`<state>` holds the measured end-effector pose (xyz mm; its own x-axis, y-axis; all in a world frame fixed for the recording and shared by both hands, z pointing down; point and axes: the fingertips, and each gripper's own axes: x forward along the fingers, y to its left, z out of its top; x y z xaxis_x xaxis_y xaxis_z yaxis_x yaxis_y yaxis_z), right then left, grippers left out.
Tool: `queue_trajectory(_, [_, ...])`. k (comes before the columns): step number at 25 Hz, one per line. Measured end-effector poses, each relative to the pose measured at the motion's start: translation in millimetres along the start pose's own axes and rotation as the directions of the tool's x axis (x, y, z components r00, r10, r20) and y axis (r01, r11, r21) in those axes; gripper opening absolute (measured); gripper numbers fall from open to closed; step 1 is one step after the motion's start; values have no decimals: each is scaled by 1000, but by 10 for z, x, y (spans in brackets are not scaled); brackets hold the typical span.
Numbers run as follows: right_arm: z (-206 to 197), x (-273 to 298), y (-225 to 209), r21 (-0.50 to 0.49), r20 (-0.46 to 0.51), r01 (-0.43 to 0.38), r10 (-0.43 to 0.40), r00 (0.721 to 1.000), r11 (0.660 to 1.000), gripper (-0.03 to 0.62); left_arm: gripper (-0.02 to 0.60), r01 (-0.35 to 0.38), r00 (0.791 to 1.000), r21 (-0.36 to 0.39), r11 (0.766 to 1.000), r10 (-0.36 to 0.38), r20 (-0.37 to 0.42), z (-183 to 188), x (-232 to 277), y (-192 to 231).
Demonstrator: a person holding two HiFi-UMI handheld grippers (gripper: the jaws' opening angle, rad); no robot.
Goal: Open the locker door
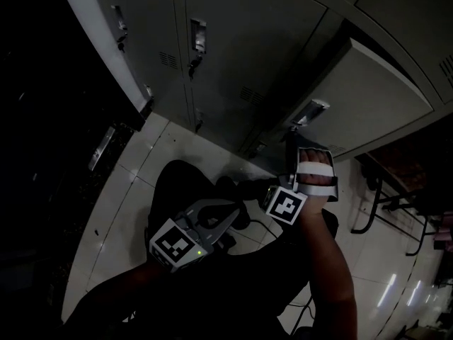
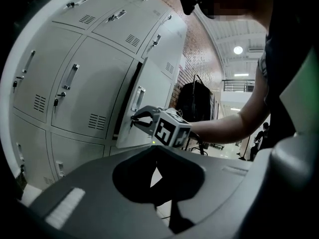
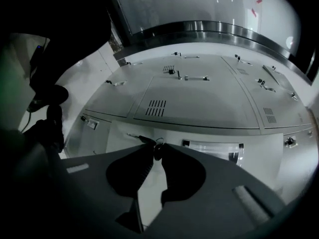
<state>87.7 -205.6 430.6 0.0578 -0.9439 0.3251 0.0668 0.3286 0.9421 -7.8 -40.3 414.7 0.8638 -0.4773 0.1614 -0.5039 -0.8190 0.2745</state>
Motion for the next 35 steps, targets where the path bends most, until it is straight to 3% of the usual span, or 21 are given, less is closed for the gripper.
queue_trajectory(8, [-257,-835,298,36,-10,3,-3,1000,999,55,12,37,999,24,999,-37,-25,-45,67,-178])
queue_trajectory(17, [-943,-1506,566,146,-143,31,-10,990,989,52,12,75,996,51,996,-72,-57,-101,126,-353])
queue_trajectory(30, [-1676,-1789,718,168,-263,46,0,965,985,49,12,91,994,71,993,-87,-69,-81,206,-475])
queue_trajectory(35, [-1753,-1801,763,178,-253,31,16,967,984,52,12,102,993,67,993,-97,-68,-86,227,-513])
